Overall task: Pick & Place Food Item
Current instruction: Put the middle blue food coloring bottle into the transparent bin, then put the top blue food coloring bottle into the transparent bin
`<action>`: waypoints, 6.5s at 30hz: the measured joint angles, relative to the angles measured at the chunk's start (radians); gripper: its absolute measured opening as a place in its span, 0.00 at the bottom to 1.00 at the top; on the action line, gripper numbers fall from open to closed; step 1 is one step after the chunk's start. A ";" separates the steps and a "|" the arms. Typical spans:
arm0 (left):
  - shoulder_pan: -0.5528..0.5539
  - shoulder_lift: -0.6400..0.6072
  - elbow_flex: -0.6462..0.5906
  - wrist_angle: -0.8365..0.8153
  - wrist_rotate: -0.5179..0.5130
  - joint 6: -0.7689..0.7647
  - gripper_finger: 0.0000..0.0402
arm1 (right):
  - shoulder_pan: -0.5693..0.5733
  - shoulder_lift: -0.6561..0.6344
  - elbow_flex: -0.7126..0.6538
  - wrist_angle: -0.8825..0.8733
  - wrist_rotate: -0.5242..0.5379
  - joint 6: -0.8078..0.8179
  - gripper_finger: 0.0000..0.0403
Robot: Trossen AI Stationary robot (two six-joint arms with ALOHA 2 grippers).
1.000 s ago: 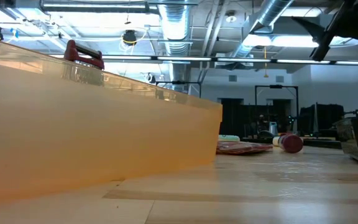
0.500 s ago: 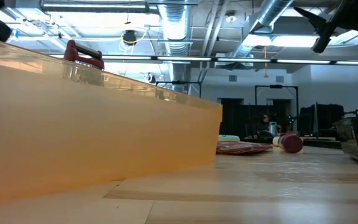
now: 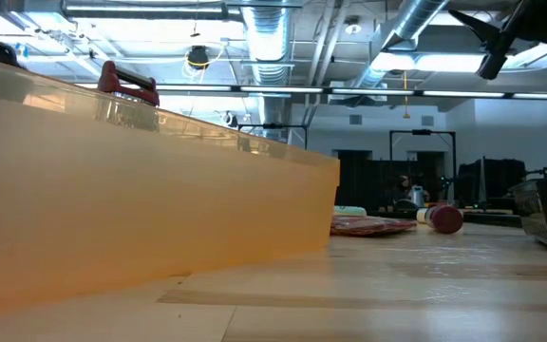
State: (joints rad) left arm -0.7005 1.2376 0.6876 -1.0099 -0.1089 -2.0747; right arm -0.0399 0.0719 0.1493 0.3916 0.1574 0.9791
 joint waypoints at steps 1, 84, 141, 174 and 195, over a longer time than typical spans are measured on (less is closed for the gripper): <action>0.003 0.010 0.000 0.001 -0.003 0.000 0.66 | 0.000 0.000 0.000 0.001 0.000 -0.001 0.54; 0.333 -0.273 -0.008 1.014 -0.829 1.491 0.28 | 0.000 0.000 0.000 0.066 0.002 0.018 0.54; 0.860 0.569 0.019 1.611 -1.256 1.354 0.28 | 0.000 0.000 0.000 -0.056 0.054 0.002 0.54; 0.836 0.358 0.019 1.610 -1.101 1.475 0.38 | 0.000 0.000 0.000 -0.073 0.053 0.005 0.54; 0.621 -0.051 0.087 1.018 -0.016 2.072 0.52 | 0.000 0.000 0.000 -0.069 0.030 -0.015 0.54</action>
State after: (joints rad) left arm -0.0796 1.1869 0.7744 0.0077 -0.1248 -0.0031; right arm -0.0399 0.0719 0.1493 0.3230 0.1875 0.9642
